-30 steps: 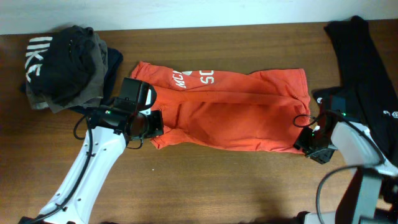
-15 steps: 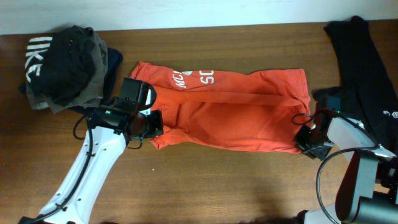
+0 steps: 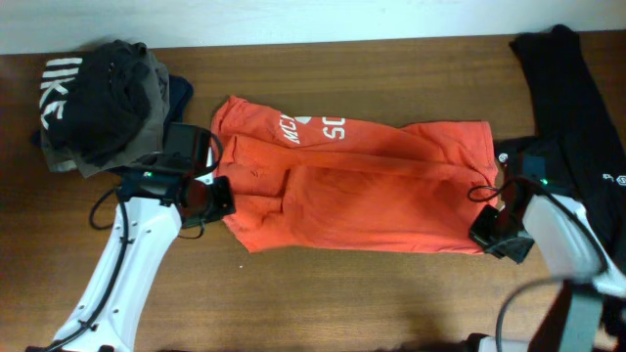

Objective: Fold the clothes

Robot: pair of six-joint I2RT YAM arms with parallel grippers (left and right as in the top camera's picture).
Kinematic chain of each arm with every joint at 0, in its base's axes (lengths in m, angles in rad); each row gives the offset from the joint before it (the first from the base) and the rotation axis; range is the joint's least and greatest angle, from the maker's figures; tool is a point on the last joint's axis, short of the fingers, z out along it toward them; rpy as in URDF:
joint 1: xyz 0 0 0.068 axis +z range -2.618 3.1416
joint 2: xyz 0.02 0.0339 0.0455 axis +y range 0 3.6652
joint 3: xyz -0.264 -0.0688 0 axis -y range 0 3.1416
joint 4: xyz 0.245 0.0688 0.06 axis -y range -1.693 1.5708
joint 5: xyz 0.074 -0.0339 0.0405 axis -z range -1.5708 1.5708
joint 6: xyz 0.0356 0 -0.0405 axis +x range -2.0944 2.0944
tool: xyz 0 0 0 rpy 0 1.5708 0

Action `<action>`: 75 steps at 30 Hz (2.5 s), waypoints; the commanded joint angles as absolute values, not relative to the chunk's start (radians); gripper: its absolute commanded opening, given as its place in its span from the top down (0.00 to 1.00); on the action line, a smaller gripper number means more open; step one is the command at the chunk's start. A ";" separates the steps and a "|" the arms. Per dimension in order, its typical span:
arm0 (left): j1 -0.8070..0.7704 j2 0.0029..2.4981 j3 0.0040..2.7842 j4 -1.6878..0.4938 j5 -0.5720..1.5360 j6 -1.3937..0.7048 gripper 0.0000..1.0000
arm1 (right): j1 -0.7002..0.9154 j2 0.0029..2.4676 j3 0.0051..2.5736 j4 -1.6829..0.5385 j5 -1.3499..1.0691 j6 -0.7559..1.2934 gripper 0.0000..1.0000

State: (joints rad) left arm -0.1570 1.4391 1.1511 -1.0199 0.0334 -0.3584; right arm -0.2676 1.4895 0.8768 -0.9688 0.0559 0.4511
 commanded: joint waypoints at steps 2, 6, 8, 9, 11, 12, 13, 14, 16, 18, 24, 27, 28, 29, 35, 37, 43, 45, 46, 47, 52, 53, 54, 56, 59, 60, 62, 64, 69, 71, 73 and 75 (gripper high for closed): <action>-0.144 1.385 1.165 -1.058 0.022 -0.342 0.99 | -0.270 1.319 0.908 -1.054 0.091 0.450 0.96; -0.144 1.356 1.165 -1.097 0.021 -0.332 0.99 | -0.270 1.240 0.908 -1.119 0.086 0.450 0.96; -0.144 1.346 1.165 -1.110 0.020 -0.319 0.99 | -0.270 1.213 0.908 -1.138 0.087 0.442 0.96; -0.144 1.346 1.165 -1.109 0.021 -0.320 0.99 | -0.270 1.210 0.908 -1.136 0.087 0.442 0.96; -0.144 1.346 1.165 -1.099 0.020 -0.320 0.99 | -0.270 1.210 0.908 -1.113 0.087 0.442 0.96; -0.144 1.346 1.165 -1.091 0.020 -0.320 0.99 | -0.270 1.211 0.908 -1.100 0.086 0.442 0.96; -0.144 1.346 1.165 -1.077 0.020 -0.319 0.99 | -0.270 1.211 0.908 -1.078 0.082 0.442 0.96; -0.144 1.346 1.165 -1.059 0.018 -0.319 0.99 | -0.270 1.211 0.908 -1.056 0.079 0.442 0.96; -0.144 1.348 1.165 -1.011 0.017 -0.315 0.99 | -0.270 1.211 0.908 -1.005 0.071 0.442 0.96; -0.144 1.348 1.165 -0.957 0.017 -0.312 0.99 | -0.270 1.211 0.910 -0.954 0.057 0.432 0.96; -0.142 1.348 1.165 -0.820 -0.002 -0.297 0.99 | -0.270 1.222 0.912 -0.831 0.057 0.423 0.96; -0.141 1.348 1.165 -0.733 -0.008 -0.297 0.99 | -0.270 1.240 0.927 -0.772 0.057 0.420 0.96; -0.141 1.349 1.165 -0.711 -0.009 -0.297 0.99 | -0.270 1.245 0.933 -0.757 0.057 0.416 0.96; -0.141 1.349 1.165 -0.694 -0.009 -0.297 0.99 | -0.270 1.250 0.939 -0.741 0.057 0.411 0.96; -0.141 1.404 1.165 -0.599 -0.008 -0.297 0.99 | -0.270 1.322 0.954 -0.618 0.031 0.392 0.96; -0.141 1.433 1.165 -0.574 -0.008 -0.297 0.99 | -0.270 1.354 0.954 -0.579 0.022 0.380 0.96; -0.141 1.518 1.165 -0.440 -0.009 -0.289 0.99 | -0.270 1.452 0.955 -0.443 0.000 0.371 0.96; -0.141 1.540 1.165 -0.400 -0.009 -0.288 0.99 | -0.270 1.469 0.955 -0.399 -0.006 0.371 0.96; -0.141 1.556 1.165 -0.374 -0.009 -0.288 0.99 | -0.270 1.478 0.955 -0.363 -0.017 0.371 0.96; -0.141 1.565 1.165 -0.360 -0.009 -0.288 0.99 | -0.270 1.480 0.955 -0.339 -0.023 0.371 0.96; -0.141 1.643 1.165 -0.299 -0.008 -0.289 0.99 | -0.270 1.504 0.955 -0.233 -0.023 0.371 0.96; -0.141 1.662 1.165 -0.287 -0.008 -0.289 0.99 | -0.270 1.515 0.955 -0.215 -0.023 0.371 0.96; -0.141 1.677 1.165 -0.278 -0.008 -0.289 0.99 | -0.270 1.526 0.955 -0.202 -0.023 0.371 0.96; -0.141 1.713 1.165 -0.247 -0.009 -0.289 0.99 | -0.270 1.550 0.955 -0.179 -0.023 0.371 0.96; -0.141 1.758 1.165 -0.191 -0.009 -0.288 0.99 | -0.270 1.602 0.955 -0.150 -0.023 0.371 0.96; -0.141 1.778 1.165 -0.161 -0.009 -0.288 0.99 | -0.270 1.635 0.955 -0.139 -0.023 0.371 0.96; -0.141 1.803 1.165 -0.123 -0.009 -0.288 0.99 | -0.270 1.678 0.955 -0.125 -0.023 0.371 0.96; -0.141 1.827 1.165 -0.089 -0.009 -0.289 0.99 | -0.270 1.719 0.955 -0.112 -0.023 0.371 0.96; -0.141 1.880 1.165 -0.032 -0.009 -0.289 0.60 | -0.270 1.776 0.955 -0.093 -0.034 0.371 0.64; -0.141 1.891 1.165 -0.027 -0.009 -0.289 0.43 | -0.270 1.773 0.956 -0.094 -0.034 0.370 0.32; -0.141 1.892 1.165 -0.027 -0.009 -0.282 0.26 | -0.271 1.768 0.967 -0.112 -0.035 0.371 0.21; -0.141 1.892 1.166 -0.026 -0.009 -0.255 0.14 | -0.271 1.763 1.001 -0.177 -0.034 0.370 0.20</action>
State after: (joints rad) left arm -0.1463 1.8843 1.1522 -0.0326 -0.0044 -0.2852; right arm -0.2676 1.7741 0.9497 -0.1387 -0.0284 0.3706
